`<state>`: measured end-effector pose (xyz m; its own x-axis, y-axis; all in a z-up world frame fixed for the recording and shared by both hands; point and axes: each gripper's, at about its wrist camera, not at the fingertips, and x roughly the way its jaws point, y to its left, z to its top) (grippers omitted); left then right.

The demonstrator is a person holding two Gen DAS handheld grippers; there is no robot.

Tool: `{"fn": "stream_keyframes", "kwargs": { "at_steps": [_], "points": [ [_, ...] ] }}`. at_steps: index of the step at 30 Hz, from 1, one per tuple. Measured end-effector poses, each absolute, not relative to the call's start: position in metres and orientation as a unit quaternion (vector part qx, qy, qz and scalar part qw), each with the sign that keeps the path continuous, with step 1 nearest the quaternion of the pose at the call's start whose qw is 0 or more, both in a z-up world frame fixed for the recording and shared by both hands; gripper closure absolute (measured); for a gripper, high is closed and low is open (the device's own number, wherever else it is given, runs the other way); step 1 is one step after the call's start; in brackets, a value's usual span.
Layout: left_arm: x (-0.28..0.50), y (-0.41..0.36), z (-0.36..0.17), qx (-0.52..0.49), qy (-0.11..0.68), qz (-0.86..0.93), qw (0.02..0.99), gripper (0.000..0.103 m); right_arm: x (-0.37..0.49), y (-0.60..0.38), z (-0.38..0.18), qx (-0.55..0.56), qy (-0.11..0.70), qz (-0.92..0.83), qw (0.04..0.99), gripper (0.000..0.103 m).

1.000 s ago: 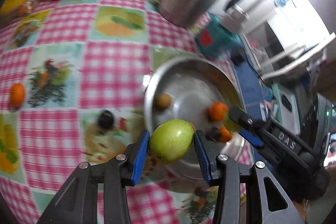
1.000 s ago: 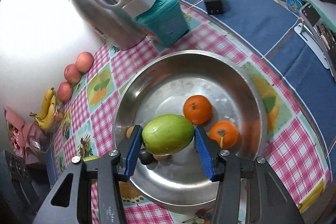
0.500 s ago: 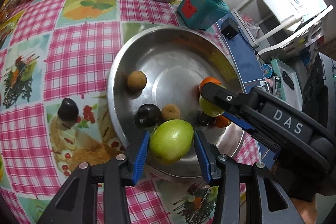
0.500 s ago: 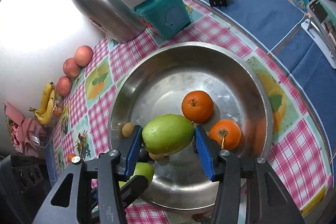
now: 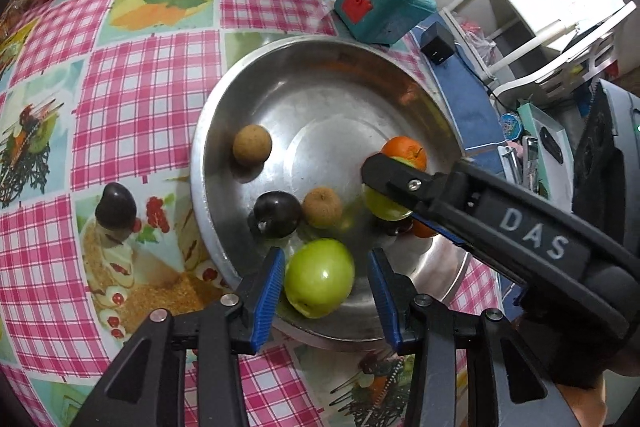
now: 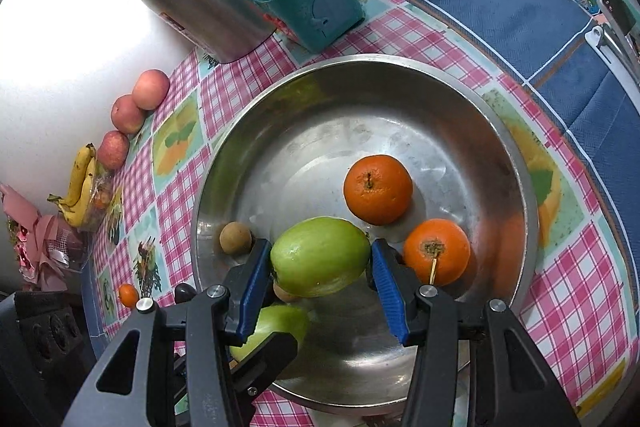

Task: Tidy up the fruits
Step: 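Lower both green fruits into the pan and open both tools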

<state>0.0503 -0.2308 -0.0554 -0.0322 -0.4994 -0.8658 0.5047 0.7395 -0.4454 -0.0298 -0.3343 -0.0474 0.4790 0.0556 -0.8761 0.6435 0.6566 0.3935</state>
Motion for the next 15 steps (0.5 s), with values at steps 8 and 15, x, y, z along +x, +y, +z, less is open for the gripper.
{"fn": "stream_keyframes", "kwargs": {
  "at_steps": [8,15],
  "points": [
    [0.052,-0.228,-0.055,0.0,0.623,-0.358,0.695,0.055,-0.03,-0.334,-0.047,0.369,0.474,-0.191,0.776,0.05],
    [0.053,-0.22,-0.052,-0.004,0.623,-0.355,0.697,0.054,-0.029,-0.334,-0.047,0.369,0.473,-0.19,0.777,0.05]
  ]
}}
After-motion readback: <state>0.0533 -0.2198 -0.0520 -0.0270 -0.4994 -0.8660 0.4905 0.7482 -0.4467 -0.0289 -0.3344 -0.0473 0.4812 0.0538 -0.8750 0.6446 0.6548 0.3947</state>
